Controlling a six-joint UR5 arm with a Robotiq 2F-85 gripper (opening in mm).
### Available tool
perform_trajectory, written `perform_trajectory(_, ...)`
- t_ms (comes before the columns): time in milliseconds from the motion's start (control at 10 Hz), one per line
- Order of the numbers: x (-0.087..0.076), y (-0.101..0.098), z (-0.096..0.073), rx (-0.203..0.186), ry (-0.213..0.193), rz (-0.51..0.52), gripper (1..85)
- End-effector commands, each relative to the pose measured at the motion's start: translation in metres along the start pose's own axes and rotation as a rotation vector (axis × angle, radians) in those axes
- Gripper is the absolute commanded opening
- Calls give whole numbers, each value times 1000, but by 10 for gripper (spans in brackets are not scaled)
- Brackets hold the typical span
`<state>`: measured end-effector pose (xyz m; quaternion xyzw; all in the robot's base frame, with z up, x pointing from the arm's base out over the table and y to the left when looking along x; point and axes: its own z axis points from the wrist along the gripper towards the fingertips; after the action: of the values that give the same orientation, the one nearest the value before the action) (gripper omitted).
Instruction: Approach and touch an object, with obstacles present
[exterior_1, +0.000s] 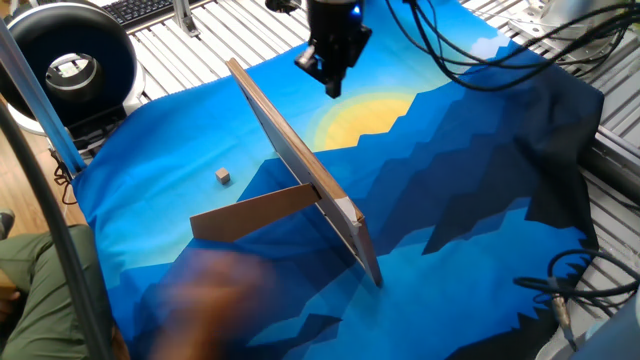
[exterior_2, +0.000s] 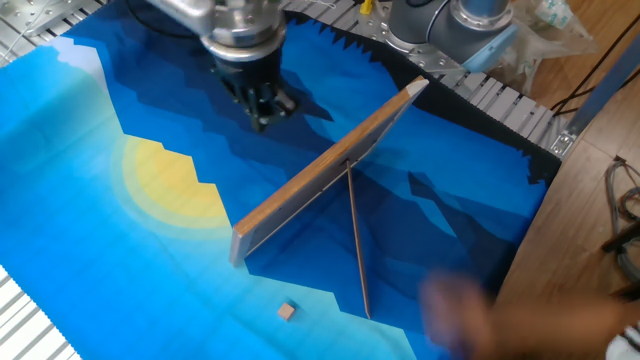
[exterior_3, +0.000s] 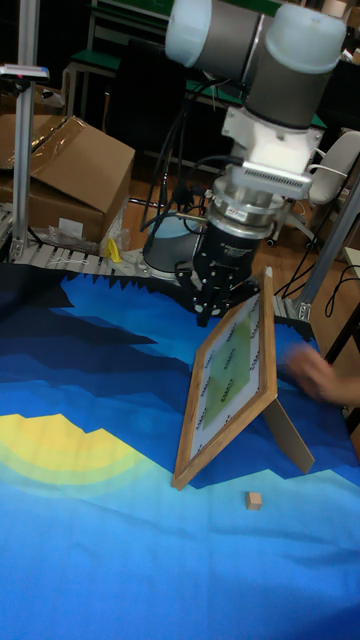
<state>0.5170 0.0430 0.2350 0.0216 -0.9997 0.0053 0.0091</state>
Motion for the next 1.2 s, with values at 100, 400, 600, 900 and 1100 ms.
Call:
perform_trajectory(100, -34, 21, -13, -36, -137, -97, 10)
perform_trajectory(400, -26, 17, -12, -23, -104, -109, 10)
perform_trajectory(600, -3, 29, -62, -8, -34, -77, 10)
perform_trajectory(900, 11, 76, -111, 4, 29, 9, 10)
perform_trajectory(1100, -6, 115, -96, 5, -1, 50, 10)
